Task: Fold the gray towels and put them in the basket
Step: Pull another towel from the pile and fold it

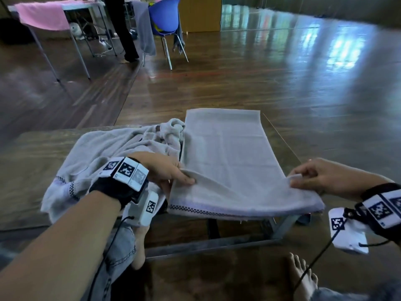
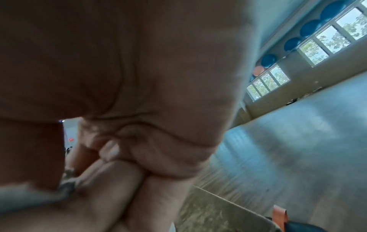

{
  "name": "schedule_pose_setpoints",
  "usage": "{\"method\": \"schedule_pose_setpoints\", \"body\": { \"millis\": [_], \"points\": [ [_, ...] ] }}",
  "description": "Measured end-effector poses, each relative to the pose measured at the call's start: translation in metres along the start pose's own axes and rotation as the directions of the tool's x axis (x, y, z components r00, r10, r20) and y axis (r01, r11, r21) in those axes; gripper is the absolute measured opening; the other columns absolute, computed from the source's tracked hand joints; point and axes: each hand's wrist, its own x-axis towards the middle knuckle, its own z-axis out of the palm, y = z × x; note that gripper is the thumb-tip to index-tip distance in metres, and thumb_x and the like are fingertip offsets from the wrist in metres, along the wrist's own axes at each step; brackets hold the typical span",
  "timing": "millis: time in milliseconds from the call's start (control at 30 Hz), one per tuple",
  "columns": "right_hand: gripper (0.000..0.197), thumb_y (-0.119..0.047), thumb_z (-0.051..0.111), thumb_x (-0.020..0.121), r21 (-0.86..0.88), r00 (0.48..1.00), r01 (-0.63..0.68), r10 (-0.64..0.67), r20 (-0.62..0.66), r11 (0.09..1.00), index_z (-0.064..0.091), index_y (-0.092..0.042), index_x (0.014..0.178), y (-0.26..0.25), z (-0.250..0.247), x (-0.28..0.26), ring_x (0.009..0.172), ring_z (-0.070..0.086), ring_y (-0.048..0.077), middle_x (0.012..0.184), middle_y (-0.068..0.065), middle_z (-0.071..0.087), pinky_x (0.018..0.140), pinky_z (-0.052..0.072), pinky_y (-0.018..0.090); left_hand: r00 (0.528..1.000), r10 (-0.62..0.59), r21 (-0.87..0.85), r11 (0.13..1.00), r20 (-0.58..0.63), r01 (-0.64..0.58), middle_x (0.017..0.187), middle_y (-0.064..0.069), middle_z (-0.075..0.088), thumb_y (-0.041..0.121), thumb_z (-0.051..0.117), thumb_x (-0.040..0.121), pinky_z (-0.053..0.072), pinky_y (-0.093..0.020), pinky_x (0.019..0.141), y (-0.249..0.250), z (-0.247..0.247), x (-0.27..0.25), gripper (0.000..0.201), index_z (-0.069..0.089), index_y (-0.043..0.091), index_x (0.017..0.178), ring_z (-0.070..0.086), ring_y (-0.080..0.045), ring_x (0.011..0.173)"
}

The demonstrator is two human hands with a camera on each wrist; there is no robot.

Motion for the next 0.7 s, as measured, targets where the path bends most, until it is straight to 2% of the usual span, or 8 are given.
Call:
{"method": "schedule_pose_setpoints", "body": {
  "millis": [67,133,200,333,467,567,633,700],
  "points": [
    [0.022,-0.034,0.066,0.091,-0.010,0.995,0.011,-0.012,-0.104,1.000,0.077,-0.015,0.094,0.004,0.001,0.006,0.069,0.071,0.021,0.085,0.012,0.076,0.061,0.054,0.024,0.999,0.005,0.004,1.000,-0.039,-0.005,0.098,-0.018,0.076,0.027,0.065,0.094,0.061,-0.034,0.078,0.003,-0.001,0.005,0.027,0.070,0.001,0.099,0.073,-0.031,0.089],
    [0.017,-0.026,0.065,0.093,-0.031,0.951,0.027,-0.035,-0.306,0.999,0.075,-0.012,0.092,0.009,-0.001,0.016,0.061,0.071,0.015,0.078,0.005,0.077,0.053,0.053,0.020,0.982,0.064,0.064,0.997,-0.179,-0.053,0.073,-0.003,0.076,0.031,0.064,0.095,0.061,-0.026,0.069,0.005,-0.005,0.013,0.028,0.067,0.008,0.079,0.074,-0.016,0.069],
    [0.011,-0.019,0.066,0.095,-0.051,0.894,0.041,-0.060,-0.444,0.998,0.074,-0.013,0.089,0.013,-0.003,0.027,0.058,0.071,0.012,0.073,0.000,0.076,0.051,0.055,0.022,0.931,0.141,0.235,0.970,-0.337,-0.062,0.053,0.006,0.061,0.036,0.060,0.097,0.055,-0.024,0.064,0.007,-0.010,0.022,0.040,0.050,0.017,0.063,0.063,-0.010,0.052],
    [0.014,-0.023,0.069,0.093,-0.252,0.824,-0.026,-0.121,-0.554,0.967,0.073,-0.026,0.081,0.019,-0.004,0.050,0.070,0.068,0.013,0.073,-0.006,0.072,0.066,0.053,0.033,0.845,0.222,0.402,0.916,-0.486,-0.010,0.054,0.001,0.045,0.039,0.054,0.099,0.039,-0.029,0.057,0.010,-0.012,0.041,0.047,0.042,0.016,0.061,0.044,-0.015,0.051],
    [0.009,-0.028,0.068,0.093,-0.378,0.854,-0.039,-0.166,-0.494,0.925,0.073,-0.031,0.087,0.024,0.008,0.071,0.078,0.066,0.009,0.082,-0.012,0.073,0.069,0.048,0.028,0.836,0.266,0.503,0.864,-0.480,0.014,0.063,-0.005,0.053,0.037,0.051,0.101,0.035,-0.031,0.056,0.016,-0.008,0.061,0.044,0.049,0.010,0.066,0.046,-0.017,0.057],
    [0.013,-0.031,0.064,0.096,-0.399,0.926,-0.016,-0.137,-0.352,0.917,0.072,-0.026,0.105,0.033,0.020,0.082,0.095,0.066,0.015,0.103,-0.009,0.072,0.088,0.053,0.037,0.880,0.239,0.583,0.811,-0.410,0.051,0.090,-0.016,0.068,0.031,0.050,0.101,0.047,-0.039,0.073,0.018,-0.003,0.071,0.035,0.068,0.002,0.094,0.061,-0.028,0.080],
    [0.009,-0.034,0.062,0.096,-0.468,0.936,-0.058,-0.115,-0.333,0.882,0.070,-0.032,0.099,0.035,0.016,0.085,0.095,0.064,0.013,0.098,-0.014,0.071,0.081,0.049,0.032,0.896,0.238,0.619,0.784,-0.375,0.051,0.098,-0.015,0.069,0.029,0.050,0.101,0.050,-0.043,0.084,0.020,0.000,0.074,0.032,0.070,0.005,0.104,0.063,-0.030,0.091],
    [0.014,-0.036,0.060,0.095,-0.578,0.958,-0.122,-0.057,-0.282,0.807,0.068,-0.034,0.083,0.031,0.002,0.084,0.082,0.062,0.010,0.079,-0.016,0.068,0.065,0.036,0.019,0.911,0.226,0.626,0.778,-0.344,0.044,0.084,-0.013,0.065,0.032,0.054,0.099,0.047,-0.039,0.074,0.023,-0.001,0.073,0.033,0.064,0.003,0.085,0.059,-0.027,0.078]
  ]
}}
